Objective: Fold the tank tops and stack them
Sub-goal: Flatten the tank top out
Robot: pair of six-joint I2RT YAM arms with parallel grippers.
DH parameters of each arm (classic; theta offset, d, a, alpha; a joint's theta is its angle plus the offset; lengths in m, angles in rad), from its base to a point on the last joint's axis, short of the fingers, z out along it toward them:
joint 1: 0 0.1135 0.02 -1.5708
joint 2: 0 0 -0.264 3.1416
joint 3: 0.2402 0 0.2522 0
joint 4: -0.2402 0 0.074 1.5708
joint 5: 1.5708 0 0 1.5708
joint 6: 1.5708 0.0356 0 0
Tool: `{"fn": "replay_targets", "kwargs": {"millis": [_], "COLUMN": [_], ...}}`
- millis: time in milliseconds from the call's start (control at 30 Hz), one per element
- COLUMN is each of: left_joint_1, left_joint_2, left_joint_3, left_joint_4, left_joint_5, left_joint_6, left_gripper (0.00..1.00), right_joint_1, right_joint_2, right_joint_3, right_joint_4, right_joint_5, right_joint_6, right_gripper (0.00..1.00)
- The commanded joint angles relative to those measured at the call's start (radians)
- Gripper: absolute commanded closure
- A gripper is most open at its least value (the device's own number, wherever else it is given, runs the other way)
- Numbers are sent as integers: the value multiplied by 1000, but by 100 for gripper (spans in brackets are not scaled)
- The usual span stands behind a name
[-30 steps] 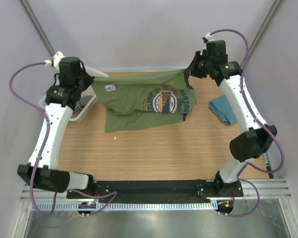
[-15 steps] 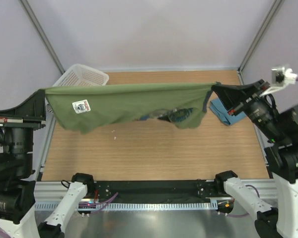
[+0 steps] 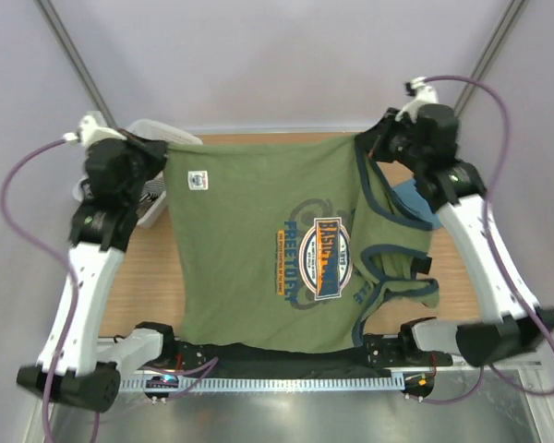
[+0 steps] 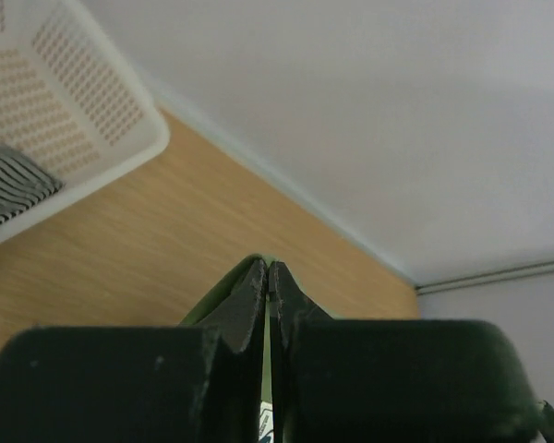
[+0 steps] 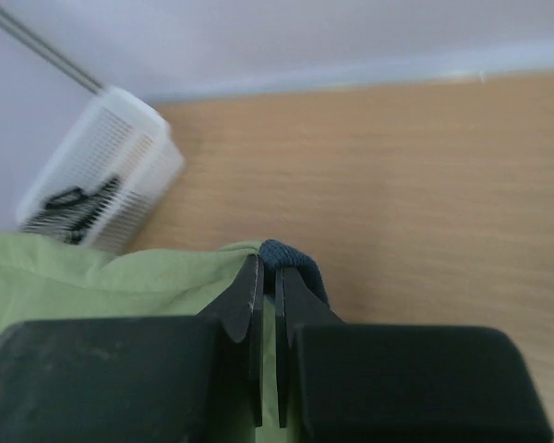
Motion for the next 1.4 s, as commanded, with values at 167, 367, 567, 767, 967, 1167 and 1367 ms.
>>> {"fn": "replay_targets", "kwargs": {"millis": [167,367,567,767,967,1167,1367], "left_joint_1": [2,9,1,-95,-177,-185,-145], "left_joint_2": [479,873,713,529,409,312,441], "left_joint_3": [-134,324,225,-3,-267,-526,-588], "left_joint_4": [351,134,126,74,100,178,224], "left_joint_5": [-60,-30,-32,40,148,197,347], "left_joint_6": [-94,1,39,47,19,-10,-5], "left_gripper": [100,41,27,29,30,31,36], "right_joint_1": [-40,-71,-79,-83,-204,-358,-410], "right_joint_2": [507,878,676,429,298,228,290], "right_joint_3": [112,597,279,-86,-303,-481,-490], "right_joint_4": [235,43,81,58,36,151,125], "right_joint_5": [89,75,127,259,344,310,364], "right_joint_6": [52,87,73,66,99,211,266], "right_gripper": [99,32,40,47,65,67,68]}}
